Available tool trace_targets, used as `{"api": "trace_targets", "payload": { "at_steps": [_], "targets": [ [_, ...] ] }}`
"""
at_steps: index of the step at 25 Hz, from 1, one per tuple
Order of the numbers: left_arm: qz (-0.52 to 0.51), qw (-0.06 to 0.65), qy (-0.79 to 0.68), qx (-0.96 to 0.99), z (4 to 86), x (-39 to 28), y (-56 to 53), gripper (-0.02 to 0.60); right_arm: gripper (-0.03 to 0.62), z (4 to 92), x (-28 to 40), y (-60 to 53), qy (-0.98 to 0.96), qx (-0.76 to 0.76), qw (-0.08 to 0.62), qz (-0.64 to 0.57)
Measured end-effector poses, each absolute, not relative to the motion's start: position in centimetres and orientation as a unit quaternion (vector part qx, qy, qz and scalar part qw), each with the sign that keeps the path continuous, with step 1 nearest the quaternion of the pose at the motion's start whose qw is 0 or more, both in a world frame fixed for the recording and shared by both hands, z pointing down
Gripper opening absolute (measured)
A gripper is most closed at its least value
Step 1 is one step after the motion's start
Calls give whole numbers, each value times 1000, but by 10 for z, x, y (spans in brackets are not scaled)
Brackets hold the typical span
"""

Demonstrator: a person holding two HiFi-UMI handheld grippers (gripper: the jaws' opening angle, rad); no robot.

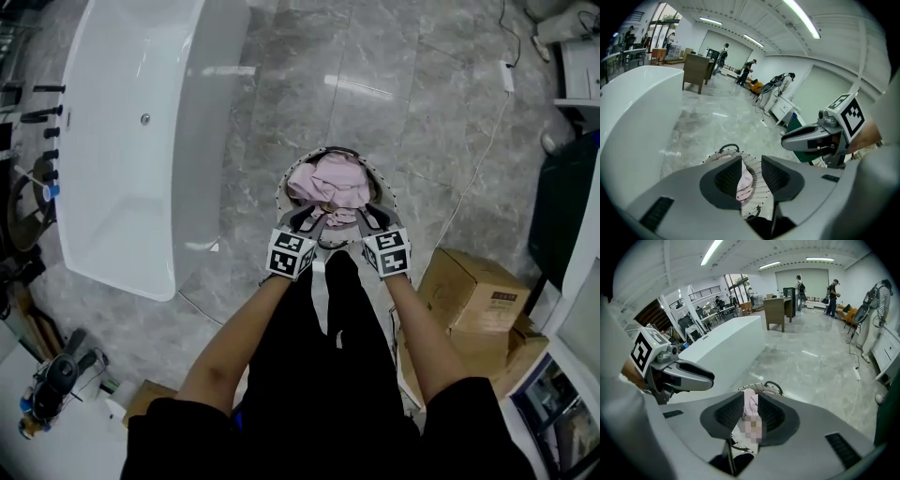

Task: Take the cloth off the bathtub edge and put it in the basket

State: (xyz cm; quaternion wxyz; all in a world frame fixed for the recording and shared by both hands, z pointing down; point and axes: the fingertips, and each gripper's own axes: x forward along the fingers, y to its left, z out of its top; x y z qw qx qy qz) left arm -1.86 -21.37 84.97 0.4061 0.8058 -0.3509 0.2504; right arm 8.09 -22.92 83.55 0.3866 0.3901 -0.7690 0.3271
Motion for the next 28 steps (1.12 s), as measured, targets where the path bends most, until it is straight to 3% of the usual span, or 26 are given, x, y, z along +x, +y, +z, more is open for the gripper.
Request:
{"api": "trace_targets", "payload": {
  "at_steps": [15, 28],
  "targets": [
    [130, 323, -456, 819, 673, -23, -191, 135, 103, 698, 103, -187, -805, 422, 295, 295],
    [-1, 197, -492, 848, 474, 4, -121, 135, 104, 561, 114, -125, -861, 410, 214, 213]
  ]
}}
